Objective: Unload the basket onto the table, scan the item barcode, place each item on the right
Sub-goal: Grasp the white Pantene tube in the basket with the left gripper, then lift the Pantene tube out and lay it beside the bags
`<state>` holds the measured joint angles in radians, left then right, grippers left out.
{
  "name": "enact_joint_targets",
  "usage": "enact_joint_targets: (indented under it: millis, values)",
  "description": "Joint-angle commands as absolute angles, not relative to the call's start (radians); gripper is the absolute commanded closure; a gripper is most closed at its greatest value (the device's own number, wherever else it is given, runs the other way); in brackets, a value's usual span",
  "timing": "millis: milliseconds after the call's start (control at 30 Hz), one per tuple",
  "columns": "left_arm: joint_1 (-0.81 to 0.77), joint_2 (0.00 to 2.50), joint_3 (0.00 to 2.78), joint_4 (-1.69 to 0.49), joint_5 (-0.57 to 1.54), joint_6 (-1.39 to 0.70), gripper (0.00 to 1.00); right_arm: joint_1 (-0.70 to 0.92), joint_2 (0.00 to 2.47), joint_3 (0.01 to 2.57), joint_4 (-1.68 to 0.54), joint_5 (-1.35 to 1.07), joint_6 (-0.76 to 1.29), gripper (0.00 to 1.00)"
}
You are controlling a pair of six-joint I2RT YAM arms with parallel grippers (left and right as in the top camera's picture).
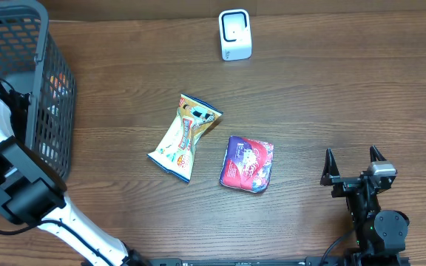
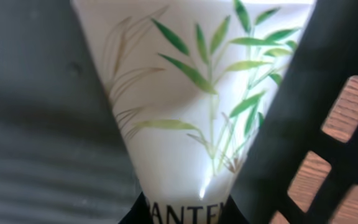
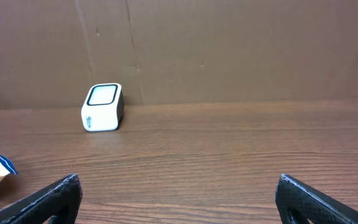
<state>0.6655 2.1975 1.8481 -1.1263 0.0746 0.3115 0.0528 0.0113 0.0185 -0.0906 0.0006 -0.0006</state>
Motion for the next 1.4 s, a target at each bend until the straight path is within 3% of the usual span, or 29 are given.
enact_joint_targets:
  millis: [0, 267, 533, 700, 900, 1100, 1200, 1367]
  values:
    - [0.665, 2.191, 2.029, -1.179, 0.080, 0.248, 0.96, 0.050, 0.004, 0.008, -0.084, 0.007, -0.005, 0.00]
    - [0.665, 2.191, 2.460, -1.412, 0.320, 0.220, 0.96, 0.050, 0.004, 0.008, -0.084, 0.007, -0.005, 0.00]
    - [0.665, 2.189, 2.714, -1.589, 0.655, 0.220, 0.96, 0.050, 0.004, 0.008, -0.084, 0.007, -0.005, 0.00]
    - [0.665, 2.189, 2.846, -1.641, 0.760, 0.196, 0.96, 0.050, 0.004, 0.008, -0.084, 0.007, -0.005, 0.00]
    - [0.663, 2.189, 2.945, -1.690, 0.799, 0.175, 0.96, 0.050, 0.004, 0.008, -0.084, 0.007, -0.005, 0.00]
    - [0.638, 2.173, 2.960, -1.689, 0.978, 0.175, 0.96, 0.050, 0.004, 0.008, -0.084, 0.007, -0.005, 0.00]
    - [0.569, 2.173, 2.958, -1.689, 1.080, 0.179, 0.96, 0.050, 0.004, 0.008, -0.084, 0.007, -0.005, 0.00]
    - [0.427, 2.173, 2.940, -1.690, 1.056, 0.180, 0.96, 0.050, 0.004, 0.008, -0.084, 0.007, -0.005, 0.00]
